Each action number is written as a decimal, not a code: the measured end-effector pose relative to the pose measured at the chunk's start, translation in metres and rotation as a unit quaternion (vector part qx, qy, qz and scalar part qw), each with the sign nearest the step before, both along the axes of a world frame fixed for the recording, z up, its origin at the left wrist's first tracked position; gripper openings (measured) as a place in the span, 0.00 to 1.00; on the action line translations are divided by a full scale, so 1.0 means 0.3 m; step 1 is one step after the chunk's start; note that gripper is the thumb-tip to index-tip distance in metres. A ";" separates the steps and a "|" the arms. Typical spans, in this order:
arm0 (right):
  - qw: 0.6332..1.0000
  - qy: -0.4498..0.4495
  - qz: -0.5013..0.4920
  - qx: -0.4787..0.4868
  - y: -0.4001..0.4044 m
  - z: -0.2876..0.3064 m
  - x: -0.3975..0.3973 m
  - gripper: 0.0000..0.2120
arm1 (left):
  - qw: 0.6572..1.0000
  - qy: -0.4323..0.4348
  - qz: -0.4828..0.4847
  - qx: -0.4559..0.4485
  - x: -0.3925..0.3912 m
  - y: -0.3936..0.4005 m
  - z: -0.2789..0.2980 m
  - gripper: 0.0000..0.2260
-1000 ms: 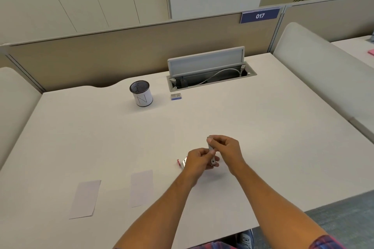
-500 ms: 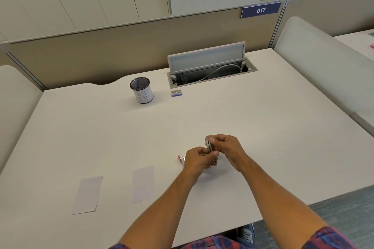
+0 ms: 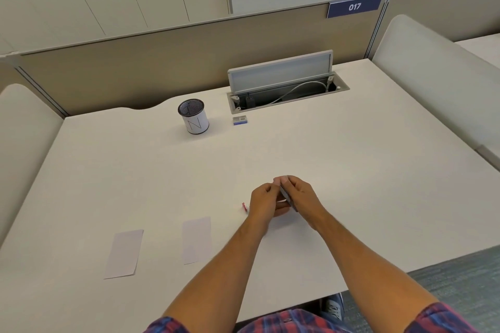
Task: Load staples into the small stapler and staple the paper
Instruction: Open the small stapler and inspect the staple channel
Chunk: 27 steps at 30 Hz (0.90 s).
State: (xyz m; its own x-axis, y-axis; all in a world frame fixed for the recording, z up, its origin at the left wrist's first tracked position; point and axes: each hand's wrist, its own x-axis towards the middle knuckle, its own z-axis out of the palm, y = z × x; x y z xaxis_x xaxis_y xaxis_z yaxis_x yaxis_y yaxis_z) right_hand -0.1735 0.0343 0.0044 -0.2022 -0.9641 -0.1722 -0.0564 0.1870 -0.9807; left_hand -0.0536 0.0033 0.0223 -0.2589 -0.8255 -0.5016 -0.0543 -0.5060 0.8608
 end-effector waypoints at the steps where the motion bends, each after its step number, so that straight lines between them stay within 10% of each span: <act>1: 0.999 0.031 -0.011 -0.003 -0.006 -0.006 0.009 0.14 | 1.000 0.011 0.008 0.016 -0.004 0.000 0.002 0.17; 9: 0.973 0.217 -0.072 -0.021 -0.017 -0.034 0.053 0.13 | 0.985 0.113 0.069 0.107 -0.019 0.009 0.032 0.17; 20: 0.975 0.152 -0.150 -0.060 -0.010 -0.016 0.082 0.17 | 0.989 0.043 0.120 0.081 -0.084 0.001 0.066 0.16; 27: 0.949 0.003 -0.288 -0.128 -0.063 0.055 0.081 0.11 | 0.935 0.176 0.230 0.206 -0.044 -0.002 0.054 0.14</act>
